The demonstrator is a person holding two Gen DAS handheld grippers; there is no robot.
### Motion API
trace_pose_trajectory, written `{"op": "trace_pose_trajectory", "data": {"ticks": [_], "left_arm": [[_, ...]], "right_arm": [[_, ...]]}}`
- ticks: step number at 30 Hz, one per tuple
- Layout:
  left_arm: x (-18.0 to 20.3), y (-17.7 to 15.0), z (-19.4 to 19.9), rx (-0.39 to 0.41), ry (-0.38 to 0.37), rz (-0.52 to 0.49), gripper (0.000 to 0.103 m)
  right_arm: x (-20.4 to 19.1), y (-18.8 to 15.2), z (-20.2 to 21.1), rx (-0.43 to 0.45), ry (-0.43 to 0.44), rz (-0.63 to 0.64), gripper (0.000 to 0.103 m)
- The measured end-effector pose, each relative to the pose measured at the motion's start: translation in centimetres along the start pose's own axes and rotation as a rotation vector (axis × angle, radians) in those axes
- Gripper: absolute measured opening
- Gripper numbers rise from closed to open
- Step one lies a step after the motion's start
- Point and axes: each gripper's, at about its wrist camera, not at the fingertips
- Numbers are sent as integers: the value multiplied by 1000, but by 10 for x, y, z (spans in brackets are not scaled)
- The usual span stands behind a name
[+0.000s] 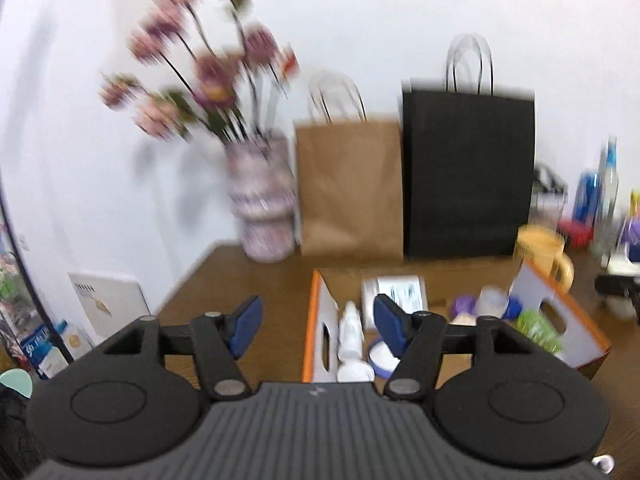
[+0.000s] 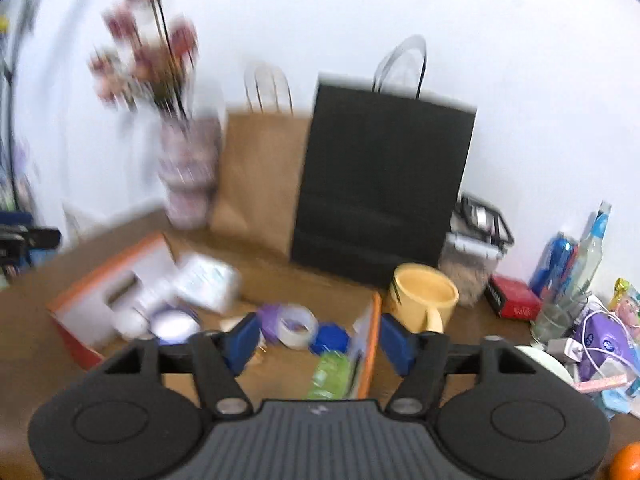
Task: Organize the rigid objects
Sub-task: 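Withdraw both tools from the box back over the table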
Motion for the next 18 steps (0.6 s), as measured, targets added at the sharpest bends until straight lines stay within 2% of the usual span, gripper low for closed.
{"op": "trace_pose_trajectory", "data": {"ticks": [2, 4, 8, 10, 13, 18], "left_arm": [[-2, -6, 35, 85, 16, 6, 71], [-4, -14, 68, 166, 27, 22, 73], [-8, -36, 124, 264, 16, 55, 78], [-9, -50, 150, 303, -6, 62, 81], [-13, -68, 178, 327, -22, 69, 81], [-20, -88, 215, 299, -26, 67, 81]], "right_arm": [[-6, -10, 31, 83, -5, -31, 88], [-12, -24, 59, 127, 9, -67, 88], [-31, -54, 113, 215, 42, -95, 89], [-42, -65, 137, 241, 32, -89, 92], [-56, -75, 168, 277, 24, -89, 94], [-77, -86, 216, 320, 33, -85, 99]]}}
Point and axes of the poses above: each gripper's, at about its wrist camera, not at the fingertips, and z roughly against the way its jaws point, x to its right, y to its top, and after that the axes turned 8 degrees about x, right-handed
